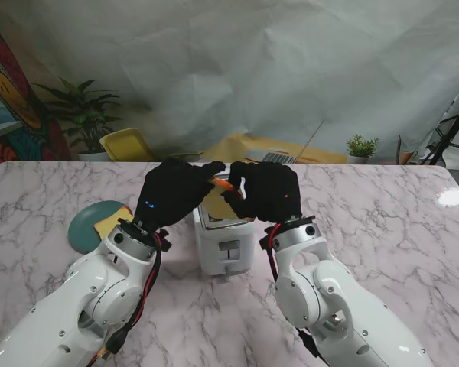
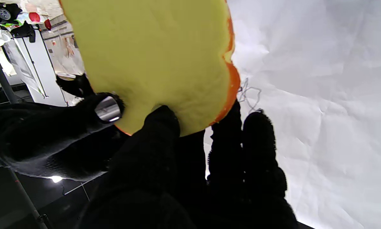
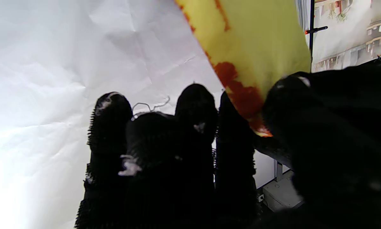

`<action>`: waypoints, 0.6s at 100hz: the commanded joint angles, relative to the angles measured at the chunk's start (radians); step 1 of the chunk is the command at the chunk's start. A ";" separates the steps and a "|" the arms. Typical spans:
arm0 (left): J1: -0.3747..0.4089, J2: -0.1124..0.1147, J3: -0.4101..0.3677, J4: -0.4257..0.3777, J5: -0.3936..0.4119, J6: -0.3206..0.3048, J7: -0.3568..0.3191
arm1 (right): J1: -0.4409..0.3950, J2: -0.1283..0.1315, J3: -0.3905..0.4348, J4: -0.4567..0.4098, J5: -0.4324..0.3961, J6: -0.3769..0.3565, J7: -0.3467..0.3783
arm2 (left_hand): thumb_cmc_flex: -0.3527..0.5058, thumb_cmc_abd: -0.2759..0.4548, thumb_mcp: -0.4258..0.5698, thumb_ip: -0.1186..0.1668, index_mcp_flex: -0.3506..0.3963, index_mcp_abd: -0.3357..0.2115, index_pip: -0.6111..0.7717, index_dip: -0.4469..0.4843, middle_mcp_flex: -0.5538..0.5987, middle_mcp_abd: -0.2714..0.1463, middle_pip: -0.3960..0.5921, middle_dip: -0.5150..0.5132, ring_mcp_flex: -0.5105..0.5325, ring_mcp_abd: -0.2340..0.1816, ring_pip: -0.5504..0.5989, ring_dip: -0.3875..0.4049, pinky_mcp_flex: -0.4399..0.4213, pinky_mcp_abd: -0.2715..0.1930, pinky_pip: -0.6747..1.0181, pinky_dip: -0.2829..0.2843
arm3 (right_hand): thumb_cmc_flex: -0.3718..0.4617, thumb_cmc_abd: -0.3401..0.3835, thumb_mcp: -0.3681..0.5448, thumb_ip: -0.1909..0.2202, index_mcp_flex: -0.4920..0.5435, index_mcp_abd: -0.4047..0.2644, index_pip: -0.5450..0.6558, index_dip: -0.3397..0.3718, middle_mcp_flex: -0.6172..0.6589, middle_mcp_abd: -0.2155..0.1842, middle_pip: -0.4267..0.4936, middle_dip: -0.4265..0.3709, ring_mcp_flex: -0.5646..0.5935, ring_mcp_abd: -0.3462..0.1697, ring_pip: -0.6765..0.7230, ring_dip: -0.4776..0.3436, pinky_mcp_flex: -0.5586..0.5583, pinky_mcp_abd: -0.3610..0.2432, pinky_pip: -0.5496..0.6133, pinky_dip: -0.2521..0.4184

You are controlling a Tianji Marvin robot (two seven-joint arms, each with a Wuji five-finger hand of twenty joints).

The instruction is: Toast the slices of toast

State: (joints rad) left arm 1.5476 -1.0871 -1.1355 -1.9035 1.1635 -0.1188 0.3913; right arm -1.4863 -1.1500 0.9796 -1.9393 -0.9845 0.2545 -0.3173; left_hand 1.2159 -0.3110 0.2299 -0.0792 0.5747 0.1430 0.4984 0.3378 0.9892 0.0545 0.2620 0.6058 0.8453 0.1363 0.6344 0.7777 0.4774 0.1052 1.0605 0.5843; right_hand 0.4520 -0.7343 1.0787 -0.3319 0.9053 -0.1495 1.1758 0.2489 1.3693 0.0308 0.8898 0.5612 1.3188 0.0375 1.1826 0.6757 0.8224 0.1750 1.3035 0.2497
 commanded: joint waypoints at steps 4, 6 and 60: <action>-0.005 -0.007 0.001 0.005 0.000 0.014 -0.011 | -0.014 0.006 0.007 -0.007 0.002 0.000 0.011 | 0.016 0.009 -0.017 0.035 -0.055 0.034 -0.044 -0.008 -0.044 0.020 -0.003 0.024 -0.044 0.033 0.025 -0.006 -0.027 -0.021 -0.004 0.012 | 0.067 0.008 0.091 -0.003 0.041 -0.095 0.035 0.051 0.082 0.017 -0.015 0.015 0.003 -0.095 0.054 0.027 0.013 -0.039 0.017 -0.014; -0.004 -0.007 0.001 0.005 0.001 0.017 -0.010 | -0.016 0.006 0.008 -0.008 0.001 -0.001 0.013 | 0.016 0.013 -0.027 0.038 -0.055 0.034 -0.049 -0.001 -0.069 0.024 0.016 0.009 -0.054 0.032 0.021 -0.009 -0.034 -0.021 -0.010 0.010 | 0.065 0.009 0.090 -0.005 0.039 -0.096 0.036 0.055 0.084 0.015 -0.014 0.018 0.003 -0.099 0.058 0.029 0.014 -0.045 0.017 -0.015; 0.031 0.007 -0.046 -0.047 0.053 0.043 -0.103 | -0.047 0.009 0.046 -0.041 0.003 -0.023 0.017 | -0.180 0.129 -0.112 0.040 -0.178 0.063 -0.258 0.001 -0.590 0.130 -0.021 -0.290 -0.396 0.105 -0.233 -0.211 -0.308 0.088 -0.231 -0.037 | 0.061 0.053 0.148 -0.025 0.003 -0.097 0.075 0.120 0.088 -0.014 0.049 0.064 0.003 -0.129 0.118 0.064 0.032 -0.069 0.020 -0.009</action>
State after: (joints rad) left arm 1.5650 -1.0883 -1.1699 -1.9297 1.2215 -0.0740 0.3280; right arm -1.5240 -1.1403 1.0203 -1.9740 -0.9857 0.2341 -0.2885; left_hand 1.0504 -0.2233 0.1569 -0.0612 0.4509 0.1873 0.2901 0.3376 0.4861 0.1584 0.2788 0.3382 0.5100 0.2070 0.4562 0.6030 0.2194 0.1470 0.8805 0.5579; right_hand 0.4527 -0.7319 1.1187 -0.3573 0.9045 -0.1495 1.1784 0.3368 1.3911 -0.0020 0.8988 0.6122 1.3188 0.0069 1.2569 0.7146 0.8372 0.1480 1.3035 0.2426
